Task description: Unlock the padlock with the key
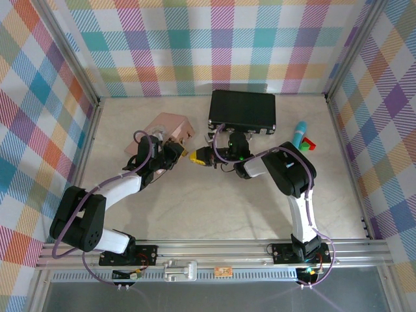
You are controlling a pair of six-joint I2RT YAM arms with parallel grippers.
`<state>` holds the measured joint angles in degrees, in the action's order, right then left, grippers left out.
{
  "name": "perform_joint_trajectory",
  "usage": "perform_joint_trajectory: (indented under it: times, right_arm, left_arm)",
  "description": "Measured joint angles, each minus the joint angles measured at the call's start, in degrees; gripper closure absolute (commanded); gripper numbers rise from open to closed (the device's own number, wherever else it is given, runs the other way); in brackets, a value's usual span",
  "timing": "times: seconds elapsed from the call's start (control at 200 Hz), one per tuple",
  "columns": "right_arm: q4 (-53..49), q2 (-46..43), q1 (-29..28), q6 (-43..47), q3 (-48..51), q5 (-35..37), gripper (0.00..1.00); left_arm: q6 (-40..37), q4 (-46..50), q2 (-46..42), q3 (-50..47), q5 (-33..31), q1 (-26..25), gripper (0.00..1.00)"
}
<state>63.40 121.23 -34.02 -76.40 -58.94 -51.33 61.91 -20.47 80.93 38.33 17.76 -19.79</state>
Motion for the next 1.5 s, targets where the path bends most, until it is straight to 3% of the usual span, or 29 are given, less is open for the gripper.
perform_joint_trajectory:
  times: [0.4, 0.875, 1.045, 1.2, 1.5]
  right_arm:
    - [2.03, 1.2, 0.35, -9.03, -0.98, -0.76, 1.0]
    - [2.19, 1.2, -0.31, -16.5, 0.13, 5.42, 1.0]
    - [4.15, 1.92, -0.13, -13.9, 0.24, 5.57, 1.0]
    - [5.66, 4.48, 0.59, -9.62, -0.83, 1.55, 1.0]
    - [-2.58, 2.23, 1.09, 2.47, -1.22, -1.46, 1.0]
  left_arm:
    - [-0.9, -3.15, 0.0, -1.09, -0.35, 0.0, 1.0]
    - [1.18, -10.08, 3.5, -2.49, -5.25, -1.4, 1.0]
    - [3.15, -10.82, 3.76, -2.54, -5.9, -1.6, 1.0]
    - [2.67, -7.5, 3.21, -2.51, -6.01, -1.95, 1.0]
    - [1.68, -5.92, 2.8, -2.51, -4.33, -2.19, 1.0]
